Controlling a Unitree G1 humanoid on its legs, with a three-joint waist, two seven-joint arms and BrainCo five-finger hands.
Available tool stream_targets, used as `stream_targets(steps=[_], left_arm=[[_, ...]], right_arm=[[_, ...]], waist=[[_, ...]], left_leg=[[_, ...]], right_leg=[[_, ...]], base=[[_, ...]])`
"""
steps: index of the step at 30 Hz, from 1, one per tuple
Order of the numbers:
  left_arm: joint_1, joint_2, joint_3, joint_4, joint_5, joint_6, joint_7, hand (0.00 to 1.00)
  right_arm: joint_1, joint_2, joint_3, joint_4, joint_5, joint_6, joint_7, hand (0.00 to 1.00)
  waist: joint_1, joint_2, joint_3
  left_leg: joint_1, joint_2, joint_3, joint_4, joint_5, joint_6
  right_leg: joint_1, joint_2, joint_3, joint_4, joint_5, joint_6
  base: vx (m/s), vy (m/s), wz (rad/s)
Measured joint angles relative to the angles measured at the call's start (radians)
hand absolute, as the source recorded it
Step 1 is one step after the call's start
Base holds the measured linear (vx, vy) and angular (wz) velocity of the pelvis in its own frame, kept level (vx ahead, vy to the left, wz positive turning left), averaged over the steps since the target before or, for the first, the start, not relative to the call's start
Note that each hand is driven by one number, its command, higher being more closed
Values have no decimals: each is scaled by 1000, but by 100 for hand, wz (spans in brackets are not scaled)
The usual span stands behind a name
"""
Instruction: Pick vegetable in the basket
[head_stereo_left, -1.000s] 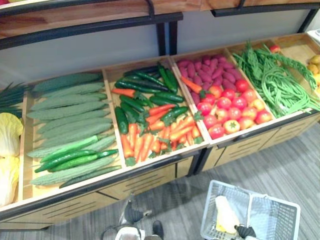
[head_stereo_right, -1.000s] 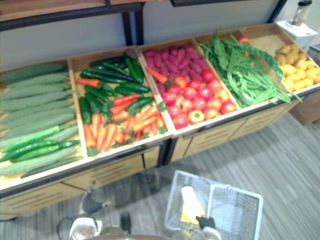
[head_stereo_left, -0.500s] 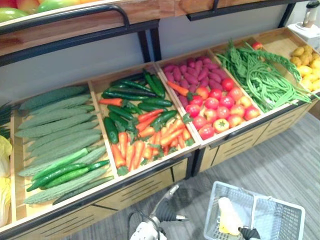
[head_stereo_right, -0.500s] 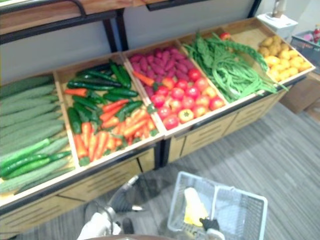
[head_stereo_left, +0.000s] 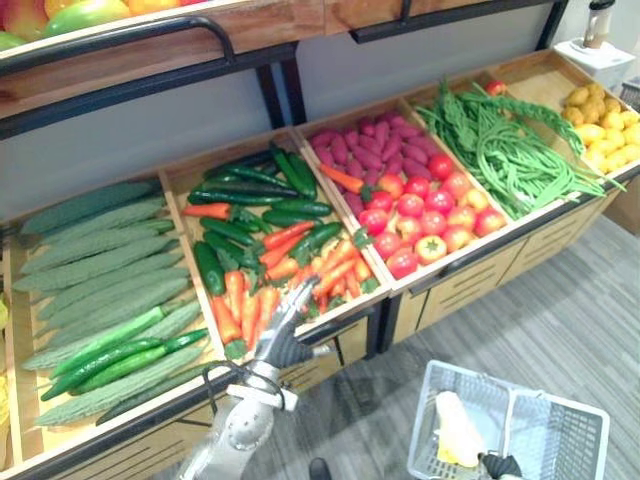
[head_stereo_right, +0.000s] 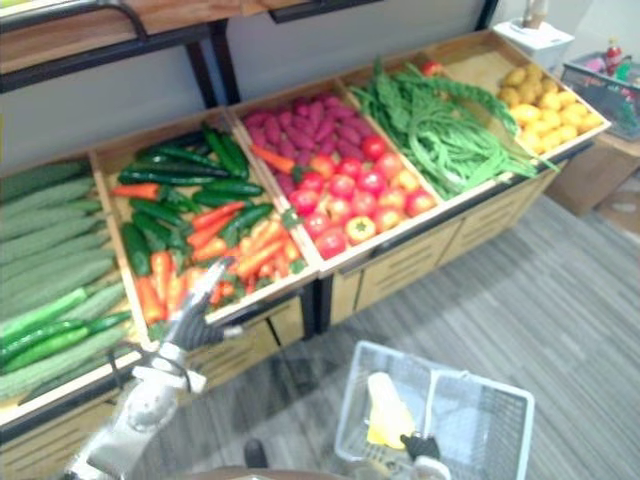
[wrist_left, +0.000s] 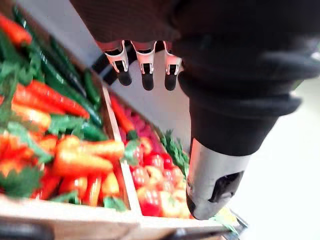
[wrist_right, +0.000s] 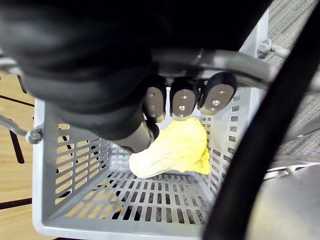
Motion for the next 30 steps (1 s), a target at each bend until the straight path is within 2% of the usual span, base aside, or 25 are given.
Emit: stream_targets(steps=[3,8,14,22,26,30], left_arm=[[-38,8,20,-2,103,43,50,0],[-108,19,20,53,152,82,55,0],[-224,43,17,236,182,139,40,0],[-399,38,15,463,189,243,24,0],[-464,34,15,561,189,274,27,0],[-504,35,16,582,189,298,49,0]], right_arm=[[0,-1,-1,-1,0,0,2,100],[-2,-1,-4,-13,-1,2,4,100],[-16,0,-21,-41,-4,22,6,100],[-43,2,-38,-77,-4,29,21,100],[-58,3,-38,-83,-4,32,21,100],[-79,3,-38,-92,-4,31,19,100]], waist=[[1,0,0],[3,0,1],[1,4,14],[-2,4,64],[-23,3,87],[-22,4,100]], left_leg=[[-1,1,2,0,0,0],[-21,3,22,0,0,-1],[-28,8,54,0,-2,-3],[-57,31,103,1,-2,-4],[-58,39,110,4,0,-7],[-91,53,134,7,8,-18]], right_leg=[[-4,1,4,0,0,0],[-34,3,24,2,0,-1],[-57,10,56,3,1,-7],[-123,32,112,19,8,-20],[-133,38,120,29,8,-20],[-194,52,156,54,21,-35]], base=[[-3,4,-1],[23,10,-10],[57,-5,-17],[34,-21,-20],[46,-24,-6],[26,-16,-20]])
